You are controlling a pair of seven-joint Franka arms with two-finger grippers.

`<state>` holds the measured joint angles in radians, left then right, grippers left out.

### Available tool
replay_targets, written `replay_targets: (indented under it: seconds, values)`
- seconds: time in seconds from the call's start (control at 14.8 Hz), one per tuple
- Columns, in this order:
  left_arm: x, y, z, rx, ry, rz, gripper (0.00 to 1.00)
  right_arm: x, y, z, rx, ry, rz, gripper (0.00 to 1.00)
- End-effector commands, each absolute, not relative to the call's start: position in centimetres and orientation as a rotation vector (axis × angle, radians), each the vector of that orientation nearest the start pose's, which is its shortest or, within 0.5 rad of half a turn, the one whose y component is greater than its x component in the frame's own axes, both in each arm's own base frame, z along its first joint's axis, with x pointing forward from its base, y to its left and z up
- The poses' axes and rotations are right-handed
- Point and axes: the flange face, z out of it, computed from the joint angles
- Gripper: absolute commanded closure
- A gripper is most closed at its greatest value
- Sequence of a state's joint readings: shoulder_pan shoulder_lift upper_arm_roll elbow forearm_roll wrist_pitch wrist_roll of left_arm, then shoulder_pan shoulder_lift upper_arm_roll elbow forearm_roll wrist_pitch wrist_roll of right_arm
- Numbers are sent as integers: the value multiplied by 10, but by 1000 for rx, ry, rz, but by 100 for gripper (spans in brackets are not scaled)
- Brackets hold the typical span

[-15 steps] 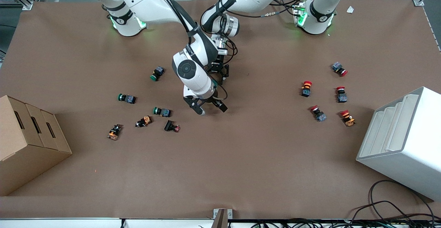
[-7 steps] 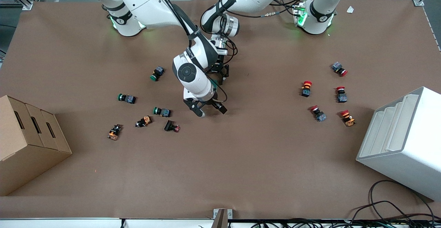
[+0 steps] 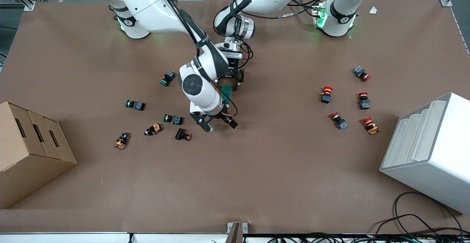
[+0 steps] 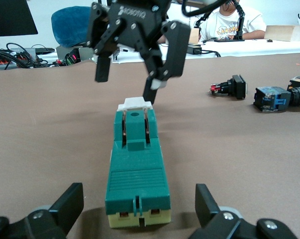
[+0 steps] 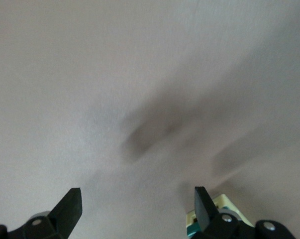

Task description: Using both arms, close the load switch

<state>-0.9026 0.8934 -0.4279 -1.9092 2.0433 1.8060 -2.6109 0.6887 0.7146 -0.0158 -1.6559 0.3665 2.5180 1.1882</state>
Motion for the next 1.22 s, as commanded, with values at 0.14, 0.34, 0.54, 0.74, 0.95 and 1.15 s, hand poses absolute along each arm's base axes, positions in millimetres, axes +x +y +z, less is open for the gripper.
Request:
replay_targets:
  seconds: [0.14, 0.34, 0.54, 0.74, 0.95, 1.15]
  values:
    - [213, -554, 59, -2623, 212, -1893, 1, 588, 378, 272, -2753, 924, 217, 0]
    - [213, -554, 60, -2623, 209, -1893, 1, 615, 297, 315, -2866, 753, 242, 0]
    - [217, -556, 74, -2605, 232, -1902, 2, 633, 218, 357, -2960, 599, 232, 0]
    - [221, -562, 89, -2604, 192, -1866, 2, 641, 137, 391, -3050, 414, 221, 0]
    - [229, -587, 116, -2650, 123, -1879, 1, 643, 65, 431, -3108, 164, 198, 0]
    - [245, -617, 176, -2737, -32, -1732, 1, 647, 21, 480, -3148, 47, 241, 0]
